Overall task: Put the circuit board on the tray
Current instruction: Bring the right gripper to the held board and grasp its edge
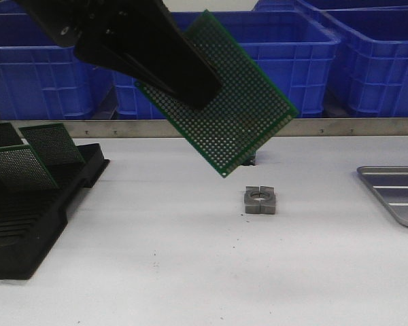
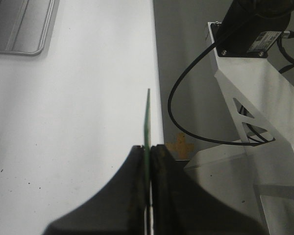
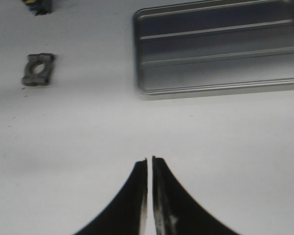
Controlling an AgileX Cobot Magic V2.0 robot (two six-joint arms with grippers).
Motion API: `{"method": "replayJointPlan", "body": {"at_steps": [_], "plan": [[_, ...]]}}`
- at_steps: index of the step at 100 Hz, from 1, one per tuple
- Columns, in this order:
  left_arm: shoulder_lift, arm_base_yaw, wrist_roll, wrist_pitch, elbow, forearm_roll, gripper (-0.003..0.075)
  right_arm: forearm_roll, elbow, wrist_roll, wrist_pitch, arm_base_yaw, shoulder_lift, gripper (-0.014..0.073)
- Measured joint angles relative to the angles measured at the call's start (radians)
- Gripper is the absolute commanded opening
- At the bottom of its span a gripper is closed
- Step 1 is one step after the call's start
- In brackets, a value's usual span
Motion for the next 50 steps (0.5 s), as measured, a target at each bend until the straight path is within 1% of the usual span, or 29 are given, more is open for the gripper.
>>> {"method": "replayJointPlan", "body": {"at_steps": [1, 3, 6, 11, 15, 18, 22, 25, 34, 41, 50], "plan": [[0.0, 0.0, 0.0, 0.0, 0.0, 0.0, -0.0017, 0.011, -0.003, -0.011, 0.0, 0.0, 0.005, 0.0214], [0.0, 0.0, 0.0, 0.0, 0.0, 0.0, -0.0017, 0.044, -0.005, -0.045, 0.0, 0.0, 0.022, 0.0248], [0.0, 0.0, 0.0, 0.0, 0.0, 0.0, -0.0017, 0.102, -0.009, -0.095, 0.005, 0.0, 0.042, 0.0332], [0.0, 0.0, 0.0, 0.0, 0.0, 0.0, -0.0017, 0.191, -0.013, -0.206, 0.01, 0.0, 0.08, 0.0442], [0.0, 0.0, 0.0, 0.0, 0.0, 0.0, -0.0017, 0.257, -0.013, -0.284, 0.017, 0.0, 0.101, 0.0511], [0.0, 0.0, 0.0, 0.0, 0.0, 0.0, -0.0017, 0.325, -0.015, -0.367, 0.025, 0.0, 0.121, 0.054], [0.0, 0.0, 0.0, 0.0, 0.0, 0.0, -0.0017, 0.392, -0.015, -0.451, 0.04, 0.0, 0.142, 0.0556], [0.0, 0.0, 0.0, 0.0, 0.0, 0.0, -0.0017, 0.457, -0.015, -0.534, 0.051, 0.0, 0.162, 0.0552], [0.0, 0.0, 0.0, 0.0, 0.0, 0.0, -0.0017, 0.612, -0.016, -0.718, 0.092, 0.007, 0.212, 0.0538], [0.0, 0.0, 0.0, 0.0, 0.0, 0.0, -0.0017, 0.711, -0.018, -0.853, 0.112, 0.033, 0.248, 0.0538], [0.0, 0.0, 0.0, 0.0, 0.0, 0.0, -0.0017, 0.793, -0.02, -1.016, 0.122, 0.091, 0.287, 0.0538]]}}
